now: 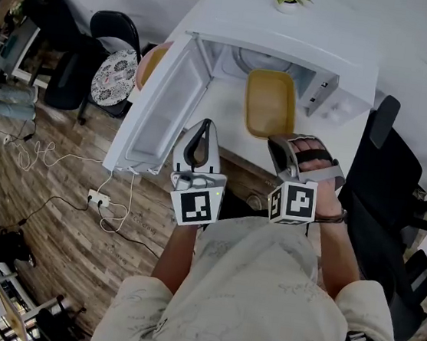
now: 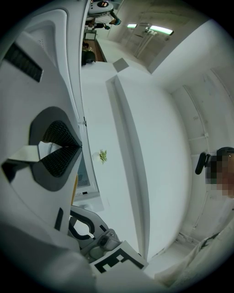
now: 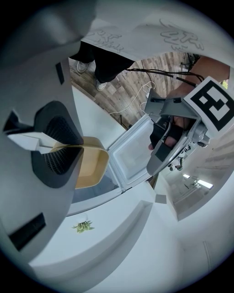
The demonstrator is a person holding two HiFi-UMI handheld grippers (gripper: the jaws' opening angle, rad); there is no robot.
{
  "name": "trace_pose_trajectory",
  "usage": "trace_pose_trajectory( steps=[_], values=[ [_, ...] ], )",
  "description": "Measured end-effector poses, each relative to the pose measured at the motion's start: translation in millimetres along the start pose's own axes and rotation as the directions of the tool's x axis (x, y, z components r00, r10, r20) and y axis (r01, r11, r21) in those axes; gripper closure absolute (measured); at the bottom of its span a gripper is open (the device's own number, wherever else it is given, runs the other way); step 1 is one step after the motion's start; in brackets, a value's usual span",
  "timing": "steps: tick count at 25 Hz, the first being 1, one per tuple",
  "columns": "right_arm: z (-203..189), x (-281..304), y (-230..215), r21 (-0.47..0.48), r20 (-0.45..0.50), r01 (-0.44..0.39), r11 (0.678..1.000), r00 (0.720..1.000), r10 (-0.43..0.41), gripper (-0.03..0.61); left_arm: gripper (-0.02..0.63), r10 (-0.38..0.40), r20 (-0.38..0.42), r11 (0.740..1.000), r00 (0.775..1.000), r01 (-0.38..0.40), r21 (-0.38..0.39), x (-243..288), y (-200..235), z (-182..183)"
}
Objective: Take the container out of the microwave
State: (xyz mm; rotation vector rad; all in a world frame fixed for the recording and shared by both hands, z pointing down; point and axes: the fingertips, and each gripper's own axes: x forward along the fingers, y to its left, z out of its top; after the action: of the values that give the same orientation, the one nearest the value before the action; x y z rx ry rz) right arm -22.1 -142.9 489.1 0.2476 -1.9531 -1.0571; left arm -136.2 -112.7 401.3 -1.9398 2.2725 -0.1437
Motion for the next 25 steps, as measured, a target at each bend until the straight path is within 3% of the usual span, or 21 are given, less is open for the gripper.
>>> trace_pose_trajectory(
  steps=[25],
  values=[
    [2.3,-5.3,0.7,-0.004,0.009,0.004,1.0,1.0,-0.004,0.543,0.606,0.007,-0.005,1.0,1.0,-0.007,0.005,-6.4,-4.4,-0.1]
  ],
)
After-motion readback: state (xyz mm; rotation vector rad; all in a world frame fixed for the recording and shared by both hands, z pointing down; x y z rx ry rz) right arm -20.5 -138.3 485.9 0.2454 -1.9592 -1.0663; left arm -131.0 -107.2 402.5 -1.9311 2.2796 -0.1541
